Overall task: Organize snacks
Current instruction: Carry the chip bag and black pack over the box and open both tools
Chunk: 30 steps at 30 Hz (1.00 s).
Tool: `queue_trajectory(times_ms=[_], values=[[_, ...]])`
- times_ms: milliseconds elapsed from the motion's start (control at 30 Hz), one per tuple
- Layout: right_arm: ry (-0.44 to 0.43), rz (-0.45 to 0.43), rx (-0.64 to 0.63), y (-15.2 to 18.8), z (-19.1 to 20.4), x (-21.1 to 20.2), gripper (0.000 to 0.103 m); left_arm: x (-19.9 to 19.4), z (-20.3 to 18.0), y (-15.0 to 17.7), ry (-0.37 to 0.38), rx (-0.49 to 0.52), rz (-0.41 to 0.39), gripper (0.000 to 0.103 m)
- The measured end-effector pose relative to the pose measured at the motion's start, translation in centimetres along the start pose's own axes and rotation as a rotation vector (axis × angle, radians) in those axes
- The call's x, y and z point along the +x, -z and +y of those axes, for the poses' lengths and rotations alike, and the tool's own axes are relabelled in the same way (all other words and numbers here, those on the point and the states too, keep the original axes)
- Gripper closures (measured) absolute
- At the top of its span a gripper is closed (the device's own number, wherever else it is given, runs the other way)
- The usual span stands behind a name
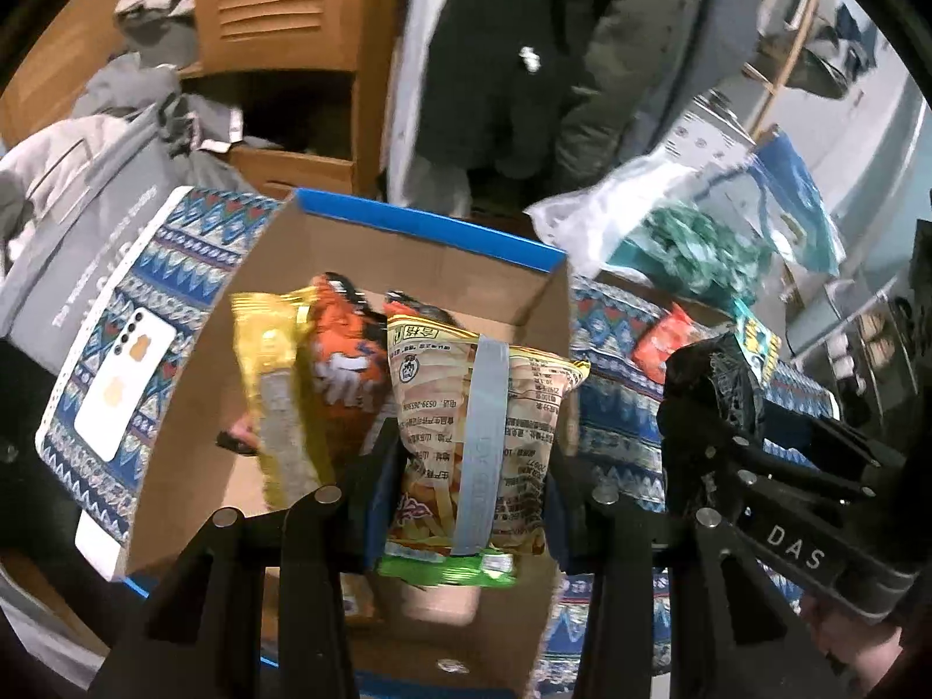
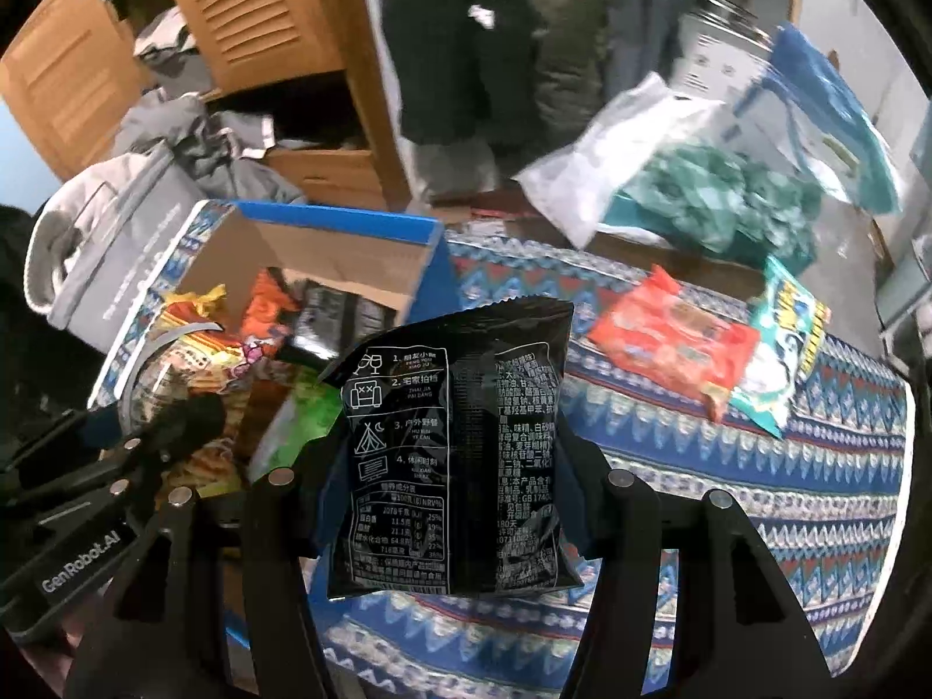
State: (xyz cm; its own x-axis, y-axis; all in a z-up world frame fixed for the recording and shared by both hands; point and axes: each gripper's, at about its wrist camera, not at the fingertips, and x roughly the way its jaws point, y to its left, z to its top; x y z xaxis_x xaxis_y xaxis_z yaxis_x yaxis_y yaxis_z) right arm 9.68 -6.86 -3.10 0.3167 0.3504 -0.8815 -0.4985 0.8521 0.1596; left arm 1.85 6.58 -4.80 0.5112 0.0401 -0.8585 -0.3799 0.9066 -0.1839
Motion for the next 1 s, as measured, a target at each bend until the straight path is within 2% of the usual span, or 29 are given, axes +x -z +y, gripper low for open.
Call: queue_trajectory(times_ms=[400,733,800,867,1000], values=[[-0.047,0.023,-0.048,-1.7,5.0,1.9,0.045,1.1,5.5,0.7,-0.047,-0.093,0.017,0.060],[-0.081,0.053,-0.088,-2.1,7.8,3.3,0.044,1.9,7.5,0.9,-0.048,-0.146,0.043,0.059],[-0.085,0.053,-0.088,-2.1,8.0,3.4,0.036,1.9,7.6,0.9,-0.060,-0.149,0.045,0.055],[-0.088,0.048,-0.078,-2.2,7.8,3.3,0.027,1.9,7.7,1.0,-0.070,-0.152,0.041,0.041],[-0.085,0.036,-0.049,-2.5,7.1,3.0,0.026,1.4,7.8,0.9,-0.094,-0.158,0.015,0.037]])
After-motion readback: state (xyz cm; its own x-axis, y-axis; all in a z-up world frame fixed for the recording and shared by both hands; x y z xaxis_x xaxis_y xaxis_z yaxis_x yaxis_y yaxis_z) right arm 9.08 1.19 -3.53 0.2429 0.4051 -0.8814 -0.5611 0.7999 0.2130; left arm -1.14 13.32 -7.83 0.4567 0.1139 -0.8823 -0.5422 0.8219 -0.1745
